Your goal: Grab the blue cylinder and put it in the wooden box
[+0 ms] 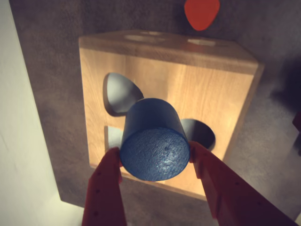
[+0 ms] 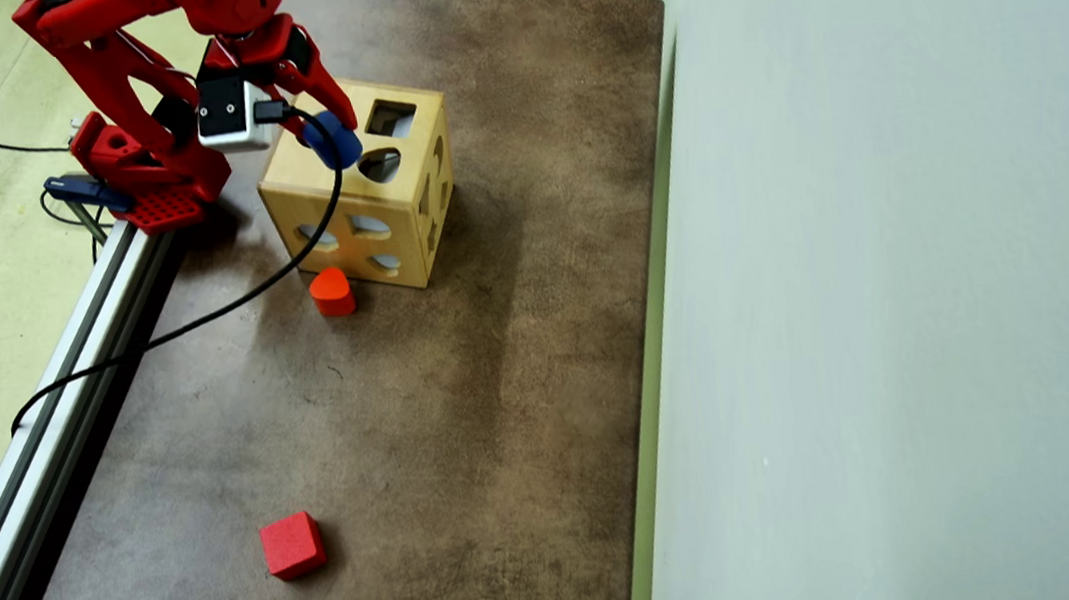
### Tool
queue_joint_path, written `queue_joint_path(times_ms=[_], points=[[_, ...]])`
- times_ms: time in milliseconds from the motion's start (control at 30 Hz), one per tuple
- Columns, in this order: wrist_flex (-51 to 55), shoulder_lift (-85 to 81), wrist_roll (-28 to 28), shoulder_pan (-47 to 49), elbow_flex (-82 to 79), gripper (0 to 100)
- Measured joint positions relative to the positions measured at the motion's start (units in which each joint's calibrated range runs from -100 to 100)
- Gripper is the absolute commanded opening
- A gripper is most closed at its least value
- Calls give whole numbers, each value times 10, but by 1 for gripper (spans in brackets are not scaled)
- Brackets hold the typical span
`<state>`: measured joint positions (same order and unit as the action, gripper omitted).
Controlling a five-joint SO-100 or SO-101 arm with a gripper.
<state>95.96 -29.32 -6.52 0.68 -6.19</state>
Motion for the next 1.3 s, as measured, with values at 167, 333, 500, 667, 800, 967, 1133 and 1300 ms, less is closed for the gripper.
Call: queue_joint_path(times_ms=[167, 333, 500, 667, 800, 967, 1133, 1300], points=[[10, -11, 4, 11, 0, 19], [12, -11, 12, 11, -28, 19], [12, -11, 19, 11, -64, 19], [12, -14, 19, 31, -67, 19], [12, -14, 19, 76, -67, 19], [12, -14, 19, 87, -72, 19], [12, -15, 19, 89, -72, 19], [12, -15, 19, 89, -76, 19]])
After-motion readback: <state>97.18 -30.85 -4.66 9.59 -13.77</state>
